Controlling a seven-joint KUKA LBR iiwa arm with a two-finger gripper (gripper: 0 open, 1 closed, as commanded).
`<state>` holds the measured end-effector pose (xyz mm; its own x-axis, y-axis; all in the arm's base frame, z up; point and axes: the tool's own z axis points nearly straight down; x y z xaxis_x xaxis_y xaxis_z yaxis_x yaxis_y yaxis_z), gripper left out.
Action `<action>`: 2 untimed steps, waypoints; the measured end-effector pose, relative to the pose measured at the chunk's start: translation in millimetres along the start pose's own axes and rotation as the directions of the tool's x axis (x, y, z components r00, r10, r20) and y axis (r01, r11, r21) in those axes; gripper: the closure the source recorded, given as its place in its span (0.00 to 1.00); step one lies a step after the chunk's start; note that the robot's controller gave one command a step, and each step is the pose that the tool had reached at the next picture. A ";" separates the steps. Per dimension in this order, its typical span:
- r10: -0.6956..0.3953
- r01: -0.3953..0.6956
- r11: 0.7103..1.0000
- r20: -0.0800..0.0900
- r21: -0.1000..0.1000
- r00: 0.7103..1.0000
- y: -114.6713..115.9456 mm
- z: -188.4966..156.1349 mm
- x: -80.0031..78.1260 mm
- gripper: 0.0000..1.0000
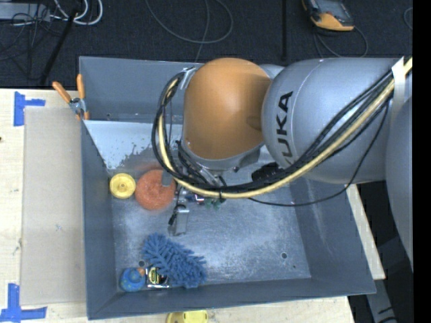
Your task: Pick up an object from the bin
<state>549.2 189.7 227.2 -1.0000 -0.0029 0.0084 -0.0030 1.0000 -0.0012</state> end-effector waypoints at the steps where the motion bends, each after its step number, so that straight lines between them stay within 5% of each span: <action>1: 0.005 -0.005 1.000 0.008 -0.001 1.000 -1.1 -4.7 -1.7 0.00; 2: 0.066 -0.066 0.998 0.015 -0.005 0.998 -4.6 18.6 -5.4 0.00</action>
Offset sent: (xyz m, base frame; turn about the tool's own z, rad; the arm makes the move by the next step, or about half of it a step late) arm 0.0060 -0.0100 -0.0639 0.1594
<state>554.4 185.1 208.5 -0.9980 0.0634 -0.0071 0.0634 0.9980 0.0031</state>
